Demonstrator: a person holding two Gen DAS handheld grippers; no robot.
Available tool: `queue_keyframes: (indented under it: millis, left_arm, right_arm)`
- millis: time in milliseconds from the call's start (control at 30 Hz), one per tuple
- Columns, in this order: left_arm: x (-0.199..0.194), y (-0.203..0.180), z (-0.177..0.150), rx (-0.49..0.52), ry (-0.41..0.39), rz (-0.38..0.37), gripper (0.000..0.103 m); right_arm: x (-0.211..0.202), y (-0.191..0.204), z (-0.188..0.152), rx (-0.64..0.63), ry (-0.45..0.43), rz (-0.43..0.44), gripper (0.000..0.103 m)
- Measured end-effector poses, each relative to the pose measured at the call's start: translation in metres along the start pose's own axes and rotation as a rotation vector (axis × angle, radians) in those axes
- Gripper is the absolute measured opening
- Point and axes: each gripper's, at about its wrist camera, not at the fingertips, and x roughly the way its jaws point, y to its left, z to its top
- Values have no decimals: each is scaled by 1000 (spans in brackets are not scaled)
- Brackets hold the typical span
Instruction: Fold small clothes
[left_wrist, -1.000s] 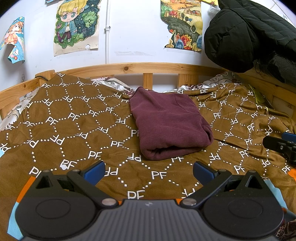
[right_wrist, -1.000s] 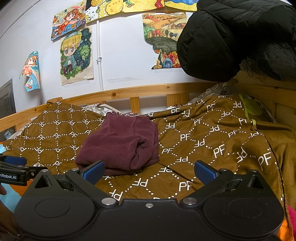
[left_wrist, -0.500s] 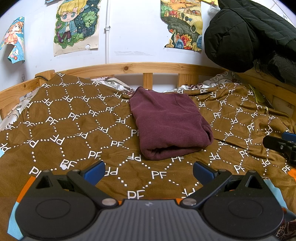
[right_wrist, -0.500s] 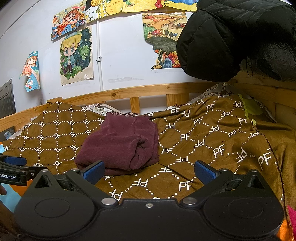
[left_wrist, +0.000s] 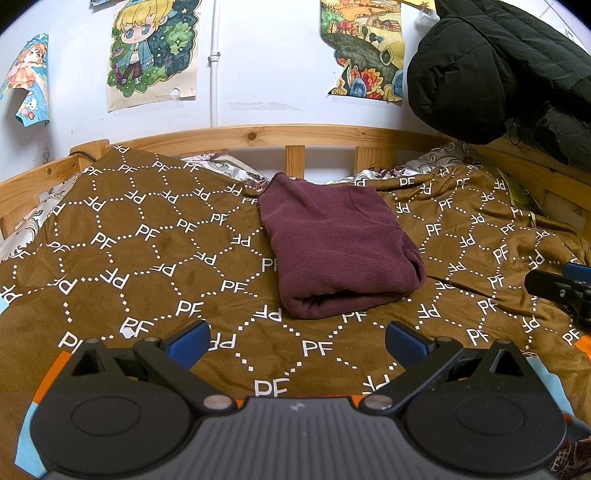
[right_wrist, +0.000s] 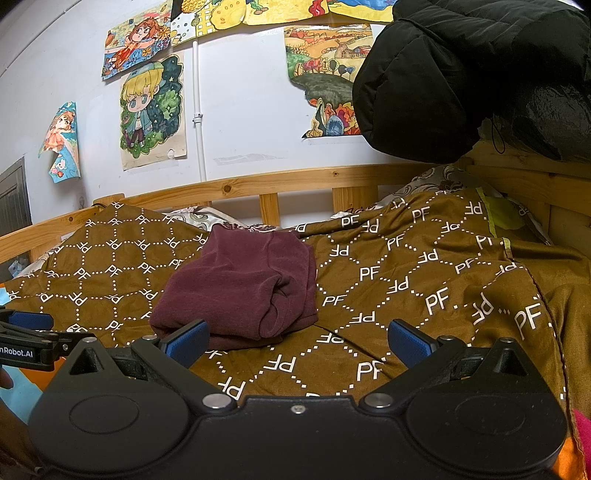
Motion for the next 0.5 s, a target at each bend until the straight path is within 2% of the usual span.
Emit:
queue_keyframes:
  millis: [367,500]
  left_arm:
    - [1,0,0,-5,4,-5,102]
    - [3,5,2,-40,48,0,102]
  right_arm:
    - [0,0,0,0,0,0,102]
    - [0,0,0,0,1,0,102]
